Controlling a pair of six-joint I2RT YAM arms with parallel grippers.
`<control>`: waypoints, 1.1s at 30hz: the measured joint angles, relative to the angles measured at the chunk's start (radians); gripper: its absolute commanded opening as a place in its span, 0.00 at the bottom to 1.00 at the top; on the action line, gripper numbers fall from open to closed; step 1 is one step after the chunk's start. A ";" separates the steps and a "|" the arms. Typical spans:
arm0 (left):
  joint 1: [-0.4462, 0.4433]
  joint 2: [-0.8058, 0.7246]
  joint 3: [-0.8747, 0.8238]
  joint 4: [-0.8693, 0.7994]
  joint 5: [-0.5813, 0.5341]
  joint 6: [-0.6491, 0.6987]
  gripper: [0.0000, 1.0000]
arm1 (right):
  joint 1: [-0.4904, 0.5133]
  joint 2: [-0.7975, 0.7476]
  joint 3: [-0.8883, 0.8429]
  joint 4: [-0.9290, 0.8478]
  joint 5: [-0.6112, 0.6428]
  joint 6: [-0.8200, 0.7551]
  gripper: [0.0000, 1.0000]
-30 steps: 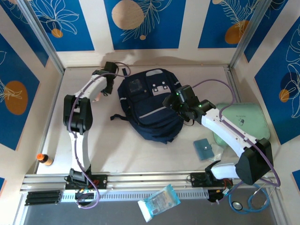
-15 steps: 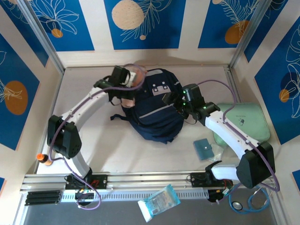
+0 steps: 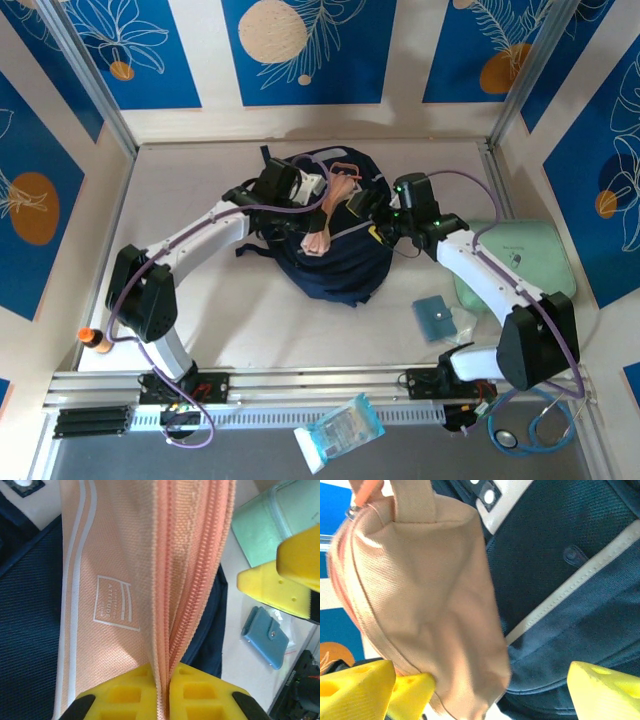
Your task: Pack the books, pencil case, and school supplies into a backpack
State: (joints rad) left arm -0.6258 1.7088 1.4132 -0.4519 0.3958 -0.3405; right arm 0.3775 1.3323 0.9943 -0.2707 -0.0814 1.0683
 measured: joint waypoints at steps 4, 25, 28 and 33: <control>-0.012 0.002 -0.002 0.004 0.016 -0.012 0.15 | -0.002 0.000 0.000 0.046 -0.029 0.006 0.87; -0.026 0.068 -0.057 0.096 0.117 -0.018 0.29 | -0.039 0.111 -0.014 0.106 -0.112 -0.019 0.81; -0.026 0.068 -0.066 0.106 0.121 -0.017 0.29 | -0.038 0.153 -0.014 0.103 -0.128 0.007 0.79; -0.027 0.068 -0.072 0.120 0.121 -0.017 0.29 | -0.020 0.206 -0.013 0.103 -0.132 0.039 0.74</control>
State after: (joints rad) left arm -0.6525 1.7767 1.3411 -0.3317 0.5167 -0.3576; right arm 0.3576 1.5387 0.9817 -0.1680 -0.2134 1.1076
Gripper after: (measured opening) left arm 0.286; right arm 0.760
